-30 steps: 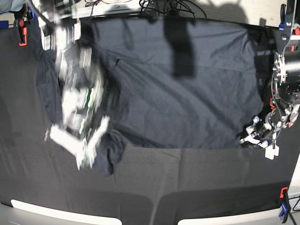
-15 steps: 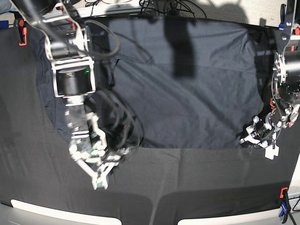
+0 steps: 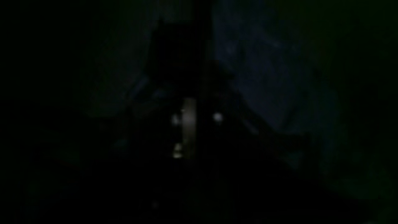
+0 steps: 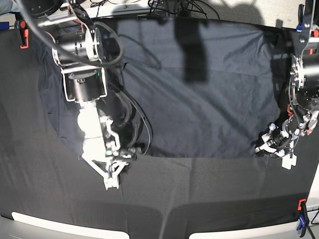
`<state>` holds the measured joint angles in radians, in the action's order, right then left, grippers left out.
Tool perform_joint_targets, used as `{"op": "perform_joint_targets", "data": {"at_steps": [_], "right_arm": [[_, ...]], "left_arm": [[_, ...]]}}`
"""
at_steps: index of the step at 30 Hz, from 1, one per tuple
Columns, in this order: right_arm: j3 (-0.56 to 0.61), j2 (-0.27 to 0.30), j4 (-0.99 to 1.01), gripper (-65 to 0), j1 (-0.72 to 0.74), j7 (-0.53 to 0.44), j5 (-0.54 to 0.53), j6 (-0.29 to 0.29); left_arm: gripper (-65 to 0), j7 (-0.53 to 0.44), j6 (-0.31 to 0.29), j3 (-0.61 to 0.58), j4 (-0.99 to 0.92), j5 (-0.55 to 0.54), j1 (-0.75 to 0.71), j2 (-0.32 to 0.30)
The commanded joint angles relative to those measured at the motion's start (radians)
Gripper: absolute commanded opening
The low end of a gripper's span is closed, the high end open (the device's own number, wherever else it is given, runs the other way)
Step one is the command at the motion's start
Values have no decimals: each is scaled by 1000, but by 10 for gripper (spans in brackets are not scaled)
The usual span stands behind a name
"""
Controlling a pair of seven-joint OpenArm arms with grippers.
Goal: Layout the t-shirt on the table in an organized manner, then fold the t-shirt properly
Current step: 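Grasp the shirt side with the right gripper and drag it toward the hem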
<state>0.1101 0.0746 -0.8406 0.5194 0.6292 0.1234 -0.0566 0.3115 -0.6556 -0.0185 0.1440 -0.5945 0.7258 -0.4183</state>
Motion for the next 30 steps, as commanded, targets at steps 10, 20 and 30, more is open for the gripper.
{"op": "perform_joint_targets", "data": {"at_steps": [10,20,30], "right_arm": [[3,0,-159,-650,82,60,154,-22],[3,0,-344,-650,-16,89,160,-158],[3,0,-723,-650,-280,99,183,-161]], "left_arm": [[-650,50,-43,-1,100,-91,27,-17],[-650,257,-43,-1,322,-135,-38,-29],[-650,336,-43,-1,789,-320,-333,-167]]}}
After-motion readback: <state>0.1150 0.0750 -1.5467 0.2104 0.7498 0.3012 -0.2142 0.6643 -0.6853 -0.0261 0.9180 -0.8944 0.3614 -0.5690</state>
